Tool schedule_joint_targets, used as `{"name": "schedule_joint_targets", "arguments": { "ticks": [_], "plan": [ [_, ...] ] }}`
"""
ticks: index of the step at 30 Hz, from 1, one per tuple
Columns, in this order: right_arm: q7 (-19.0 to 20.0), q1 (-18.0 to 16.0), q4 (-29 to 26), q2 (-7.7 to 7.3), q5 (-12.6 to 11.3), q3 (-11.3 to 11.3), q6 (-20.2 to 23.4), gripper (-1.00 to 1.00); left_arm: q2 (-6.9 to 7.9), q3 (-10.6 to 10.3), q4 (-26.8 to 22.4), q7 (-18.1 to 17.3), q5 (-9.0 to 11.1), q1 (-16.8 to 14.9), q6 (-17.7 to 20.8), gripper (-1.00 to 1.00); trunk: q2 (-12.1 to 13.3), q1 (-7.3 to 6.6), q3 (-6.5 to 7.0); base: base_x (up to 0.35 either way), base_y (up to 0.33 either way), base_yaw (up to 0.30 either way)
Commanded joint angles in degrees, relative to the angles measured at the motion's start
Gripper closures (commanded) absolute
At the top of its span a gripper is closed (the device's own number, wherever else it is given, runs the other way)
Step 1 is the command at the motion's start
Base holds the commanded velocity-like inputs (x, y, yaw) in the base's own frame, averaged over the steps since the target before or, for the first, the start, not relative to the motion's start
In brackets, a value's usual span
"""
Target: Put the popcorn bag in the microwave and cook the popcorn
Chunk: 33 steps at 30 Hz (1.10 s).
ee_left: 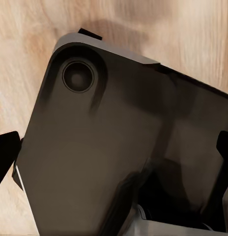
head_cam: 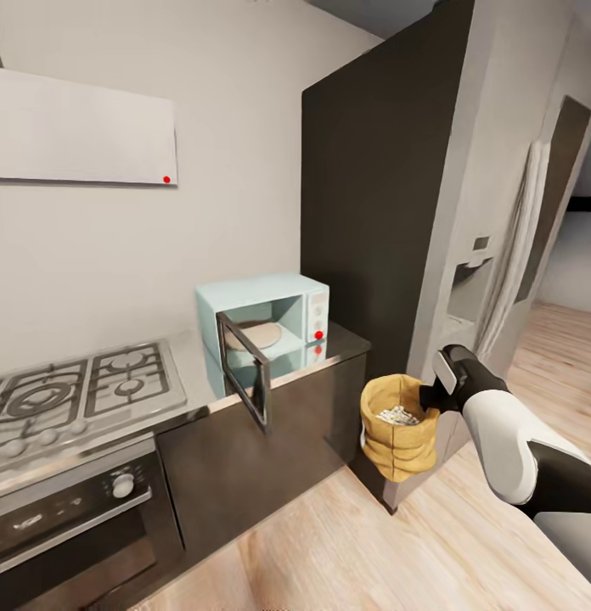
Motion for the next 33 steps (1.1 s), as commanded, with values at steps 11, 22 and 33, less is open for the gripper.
{"name": "schedule_joint_targets", "arguments": {
  "ticks": [11, 22, 33],
  "plan": [
    [0.16, -0.04, -0.05, 0.04, 0.51, -0.48, 0.20, 1.00, -0.02, 0.05, -0.09, -0.04, 0.18, 0.02, -0.12, -1.00, -0.04, -0.01, -0.06, -0.037, -0.053, 0.259],
    [0.16, -0.04, -0.05, -0.02, 0.51, -0.49, 0.20, 1.00, -0.02, 0.05, -0.09, -0.05, 0.18, 0.02, -0.17, -1.00, -0.04, -0.01, -0.06, 0.000, 0.000, 0.268],
    [0.16, -0.04, -0.05, -0.04, 0.63, -0.54, 0.20, 1.00, -0.02, 0.05, -0.09, -0.05, 0.18, 0.02, -0.17, -1.00, -0.04, -0.01, -0.06, 0.000, 0.000, 0.142]
  ]
}}
